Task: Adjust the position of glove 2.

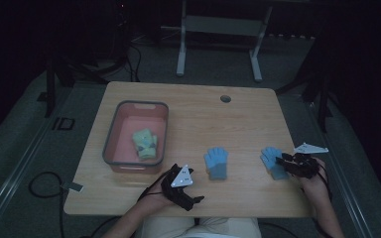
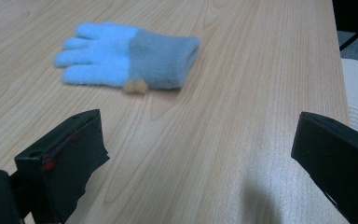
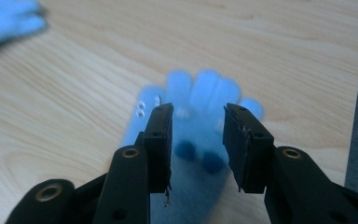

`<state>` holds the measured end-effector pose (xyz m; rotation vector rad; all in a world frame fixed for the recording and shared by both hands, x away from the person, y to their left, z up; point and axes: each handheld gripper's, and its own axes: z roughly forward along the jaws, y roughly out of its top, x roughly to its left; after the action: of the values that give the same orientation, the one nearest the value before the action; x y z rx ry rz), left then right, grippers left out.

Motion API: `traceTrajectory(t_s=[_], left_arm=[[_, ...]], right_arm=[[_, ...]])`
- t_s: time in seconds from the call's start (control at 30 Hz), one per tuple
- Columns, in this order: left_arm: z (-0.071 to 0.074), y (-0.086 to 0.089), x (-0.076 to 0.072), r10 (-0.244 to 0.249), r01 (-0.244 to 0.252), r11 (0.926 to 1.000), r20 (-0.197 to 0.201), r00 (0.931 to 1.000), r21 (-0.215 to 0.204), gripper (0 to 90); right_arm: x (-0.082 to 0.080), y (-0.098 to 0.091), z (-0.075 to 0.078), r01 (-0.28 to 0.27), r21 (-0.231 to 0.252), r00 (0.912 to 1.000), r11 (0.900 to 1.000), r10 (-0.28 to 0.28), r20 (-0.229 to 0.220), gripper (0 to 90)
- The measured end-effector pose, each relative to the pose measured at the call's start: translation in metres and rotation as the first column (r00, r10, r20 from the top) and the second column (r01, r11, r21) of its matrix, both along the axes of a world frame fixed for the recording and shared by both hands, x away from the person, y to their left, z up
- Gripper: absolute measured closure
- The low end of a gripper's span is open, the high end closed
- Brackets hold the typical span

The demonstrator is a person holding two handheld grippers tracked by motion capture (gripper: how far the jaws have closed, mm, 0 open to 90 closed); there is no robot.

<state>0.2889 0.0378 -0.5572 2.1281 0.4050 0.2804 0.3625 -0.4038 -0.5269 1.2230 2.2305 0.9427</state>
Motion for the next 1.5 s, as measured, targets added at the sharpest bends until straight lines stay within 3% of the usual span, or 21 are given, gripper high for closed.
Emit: traceTrajectory(t_s=[0.2,0.33,0.5,0.73,0.83,1.0,1.17,1.23,1.37,1.5], left_arm=[[0.000,0.000,0.000,-0.003,0.003,1.0000,-0.001,1.0000,0.001,2.4],[0.000,-0.001,-0.001,-0.001,0.001,1.0000,-0.002,1.0000,-0.002,2.4],[0.000,-0.001,-0.001,-0.003,0.003,1.0000,-0.001,1.0000,0.005,2.4],[0.000,-0.001,-0.001,-0.003,0.003,1.0000,0.002,1.0000,0.009,2.4],[0.000,-0.001,-0.001,-0.002,0.002,1.0000,0.002,1.0000,0.005,2.4],[0.000,-0.001,-0.001,-0.004,0.004,1.0000,0.005,1.0000,0.008,2.4],[0.000,-0.001,-0.001,-0.003,0.003,1.0000,0.004,1.0000,0.007,2.4],[0.000,-0.001,-0.001,-0.004,0.004,1.0000,0.008,1.0000,0.007,2.4],[0.000,-0.001,-0.001,-0.005,0.004,1.0000,0.008,1.0000,0.007,2.4],[0.000,-0.001,-0.001,-0.007,0.006,0.9999,0.009,0.9999,0.009,2.4]], right_arm=[[0.002,0.000,-0.009,0.006,-0.029,0.9999,0.9996,-0.006,-0.016,62.6],[0.005,0.001,-0.017,0.002,-0.047,0.9987,0.9989,-0.004,-0.052,64.9],[0.005,0.005,-0.016,0.005,-0.057,0.9967,0.9984,-0.010,-0.080,75.0],[-0.001,0.021,-0.015,0.093,-0.114,0.9936,0.9891,-0.100,-0.054,84.5],[-0.001,0.024,-0.012,0.123,-0.100,0.9897,0.9874,-0.129,-0.062,85.4],[-0.009,0.040,0.017,0.157,-0.043,0.9868,0.9866,-0.159,-0.032,85.6],[-0.019,0.065,0.050,0.111,0.039,0.9937,0.9931,-0.112,0.011,85.8],[-0.023,0.078,0.058,0.091,0.042,0.9954,0.9950,-0.092,0.025,85.8],[-0.029,0.101,0.063,0.045,0.067,0.9984,0.9967,-0.047,0.032,85.9],[-0.030,0.114,0.057,-0.001,0.084,0.9998,0.9964,-0.001,0.021,85.8]])
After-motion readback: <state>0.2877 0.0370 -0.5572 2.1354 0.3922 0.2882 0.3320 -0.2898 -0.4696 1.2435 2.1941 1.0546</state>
